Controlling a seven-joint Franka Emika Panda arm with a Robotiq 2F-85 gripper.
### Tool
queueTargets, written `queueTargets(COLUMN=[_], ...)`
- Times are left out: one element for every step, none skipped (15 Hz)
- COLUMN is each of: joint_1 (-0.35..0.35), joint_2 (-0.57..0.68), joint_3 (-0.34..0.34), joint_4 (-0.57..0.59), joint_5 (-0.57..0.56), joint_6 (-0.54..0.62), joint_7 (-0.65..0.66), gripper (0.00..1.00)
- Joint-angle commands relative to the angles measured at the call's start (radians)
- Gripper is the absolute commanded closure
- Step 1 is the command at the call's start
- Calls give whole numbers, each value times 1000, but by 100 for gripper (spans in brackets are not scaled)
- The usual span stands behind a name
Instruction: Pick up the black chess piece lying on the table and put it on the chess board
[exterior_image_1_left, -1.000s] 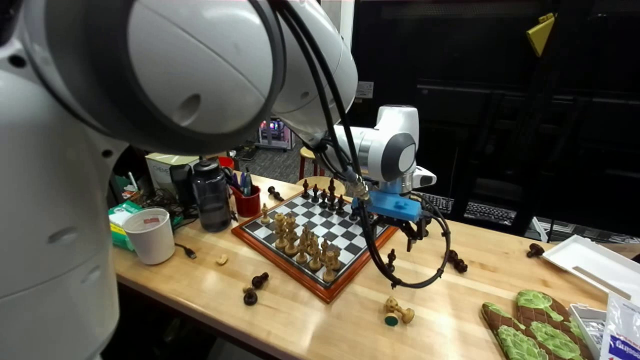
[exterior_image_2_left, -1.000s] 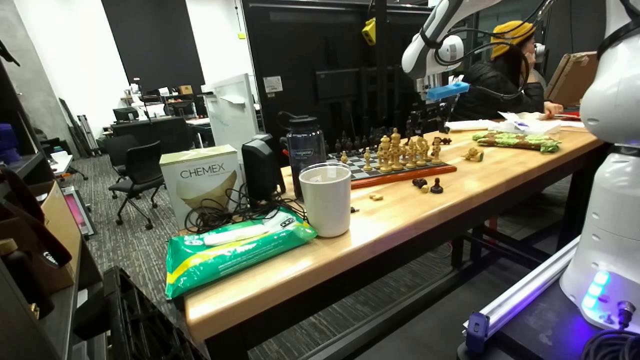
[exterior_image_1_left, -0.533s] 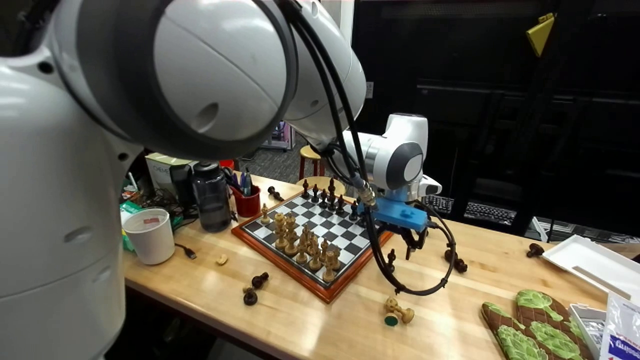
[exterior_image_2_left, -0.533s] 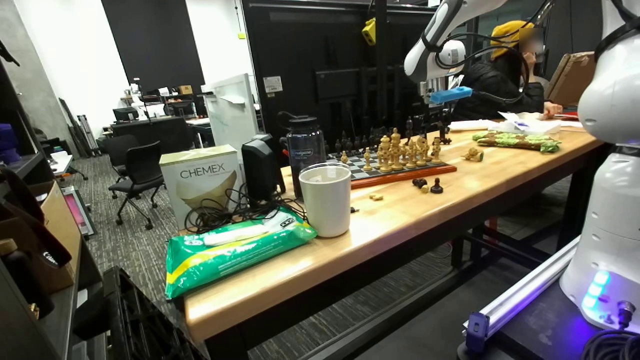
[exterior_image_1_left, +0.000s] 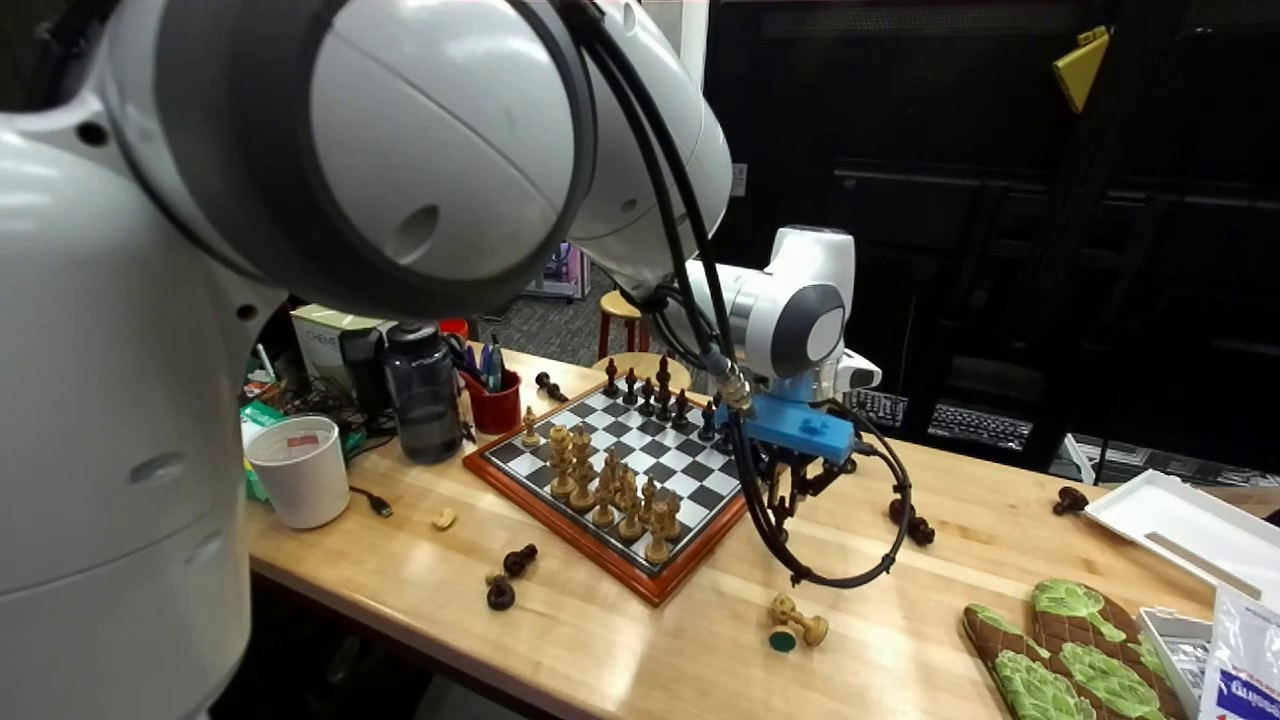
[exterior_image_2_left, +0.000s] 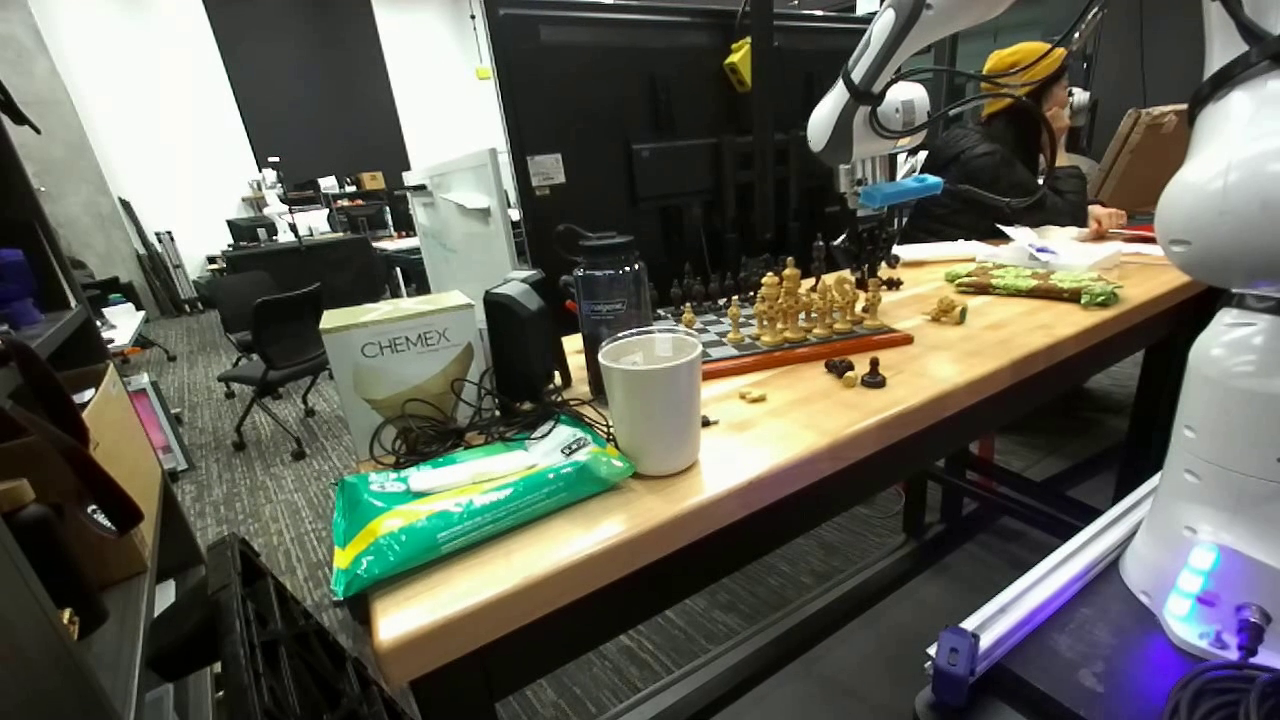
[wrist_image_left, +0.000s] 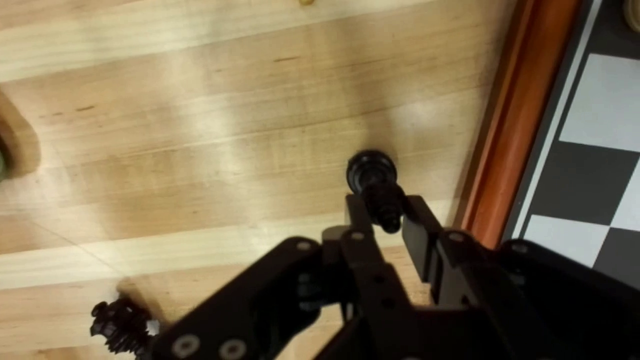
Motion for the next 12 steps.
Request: queueTargets(joint_1=[-4,-2,0,2,6,8,11,16,19,23,27,31], joint_2=[-6,-6,-7,-7,-6,-6,-6,-5,-2,3,10,18], joint_3=[13,14,15,17,18,20,22,25,30,35,41,47], joint_4=[18,24,29,35,44,51,61,74,89,105,125,145], joint_5=[9,5,1,-3,-12,-17,-21,-28,-28,-28,-24,-23], joint_6=[-33,-39,-41,-43,-46,-49,-51,-52,-54,-54,-56,-59], joint_7=[-14,-12,-10,-7,-3,-2,-4,-3,-9,-12,-19,-24], gripper=[94,94,94,94,94,94,94,94,94,94,94,94])
